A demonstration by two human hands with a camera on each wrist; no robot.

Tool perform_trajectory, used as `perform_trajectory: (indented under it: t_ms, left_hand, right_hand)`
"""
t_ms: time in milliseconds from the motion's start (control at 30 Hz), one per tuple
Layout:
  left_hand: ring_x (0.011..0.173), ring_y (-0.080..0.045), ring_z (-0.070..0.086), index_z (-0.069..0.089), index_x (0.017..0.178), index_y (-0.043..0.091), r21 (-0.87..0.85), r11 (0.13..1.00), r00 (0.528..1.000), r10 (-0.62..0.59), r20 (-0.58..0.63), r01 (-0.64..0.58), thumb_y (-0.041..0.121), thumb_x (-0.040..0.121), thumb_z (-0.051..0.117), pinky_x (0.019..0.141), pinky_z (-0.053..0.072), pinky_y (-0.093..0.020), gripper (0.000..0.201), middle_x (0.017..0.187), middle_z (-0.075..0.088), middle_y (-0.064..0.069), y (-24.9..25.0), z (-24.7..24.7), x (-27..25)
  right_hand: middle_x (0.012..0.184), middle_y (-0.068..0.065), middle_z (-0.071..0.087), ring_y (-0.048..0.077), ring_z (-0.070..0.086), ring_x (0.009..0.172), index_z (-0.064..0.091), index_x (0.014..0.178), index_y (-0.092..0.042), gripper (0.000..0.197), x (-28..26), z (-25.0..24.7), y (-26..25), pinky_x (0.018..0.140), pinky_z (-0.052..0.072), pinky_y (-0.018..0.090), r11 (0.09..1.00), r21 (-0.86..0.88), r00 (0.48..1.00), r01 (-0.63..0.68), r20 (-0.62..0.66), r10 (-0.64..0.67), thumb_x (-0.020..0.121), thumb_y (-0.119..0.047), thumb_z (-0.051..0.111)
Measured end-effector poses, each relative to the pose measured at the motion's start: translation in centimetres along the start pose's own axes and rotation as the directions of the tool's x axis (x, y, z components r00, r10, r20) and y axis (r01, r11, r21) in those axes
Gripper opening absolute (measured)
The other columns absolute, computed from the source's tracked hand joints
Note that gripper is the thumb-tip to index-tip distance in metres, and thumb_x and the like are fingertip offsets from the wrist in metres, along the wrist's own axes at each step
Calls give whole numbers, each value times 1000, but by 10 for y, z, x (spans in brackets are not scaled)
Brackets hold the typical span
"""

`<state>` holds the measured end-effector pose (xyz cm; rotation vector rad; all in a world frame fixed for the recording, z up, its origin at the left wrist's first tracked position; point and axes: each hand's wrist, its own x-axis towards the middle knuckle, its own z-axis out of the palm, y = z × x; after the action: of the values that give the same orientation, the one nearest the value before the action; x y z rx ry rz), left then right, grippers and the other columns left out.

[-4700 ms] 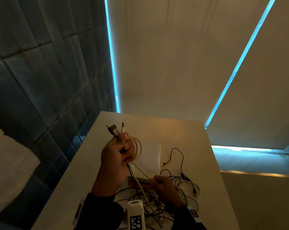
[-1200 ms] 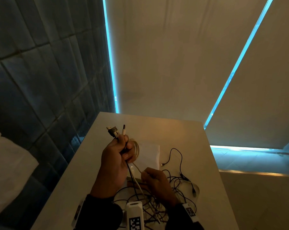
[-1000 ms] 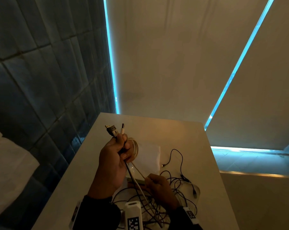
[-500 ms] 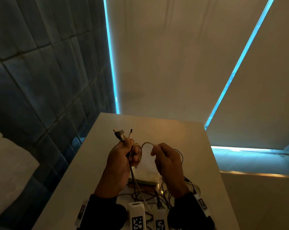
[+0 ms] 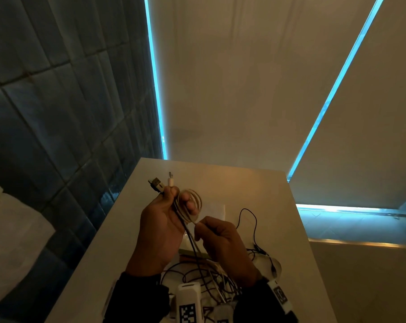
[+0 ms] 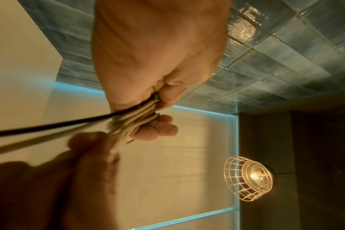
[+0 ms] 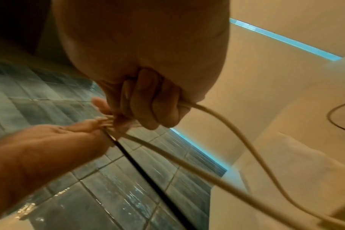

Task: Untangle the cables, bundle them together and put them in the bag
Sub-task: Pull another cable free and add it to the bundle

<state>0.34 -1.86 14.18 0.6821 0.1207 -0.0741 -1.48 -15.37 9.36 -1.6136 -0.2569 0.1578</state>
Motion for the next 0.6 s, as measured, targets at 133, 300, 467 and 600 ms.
perform_trajectory:
  t_ms: [133,300,467,600]
  left_hand:
    - [52,-10,40,45,77,16,-6,999,999,36,41,-36,27,96,35,54,38,-24,23,69,49,0,-1,-2,1]
    - [48,-8,35,43,75,17,27,998,998,62,23,-62,27,95,35,51,34,-22,24,61,40,5,-2,-4,1]
    - [44,-7,33,43,75,15,99,993,997,72,-15,-70,25,97,35,51,31,-23,25,56,37,5,-4,-5,0]
    - [42,-6,30,44,77,14,104,992,997,76,-1,-75,26,97,36,43,32,-19,25,57,38,5,-2,-6,1]
  right_hand:
    - [44,-8,33,5,28,39,57,68,-11,29,-1,0,17,41,28,15,994,28,994,-107,6,107,97,-13,51]
    - [41,-10,39,-2,42,36,52,74,-1,25,-4,-2,26,43,40,9,982,76,985,-173,29,171,98,-2,44]
    - [38,-15,46,-4,49,37,51,79,2,21,-4,0,35,44,39,7,978,80,981,-191,50,188,98,1,43]
    - [39,-15,47,-4,50,38,51,78,2,22,-1,1,44,44,40,6,972,109,978,-207,31,205,97,4,42]
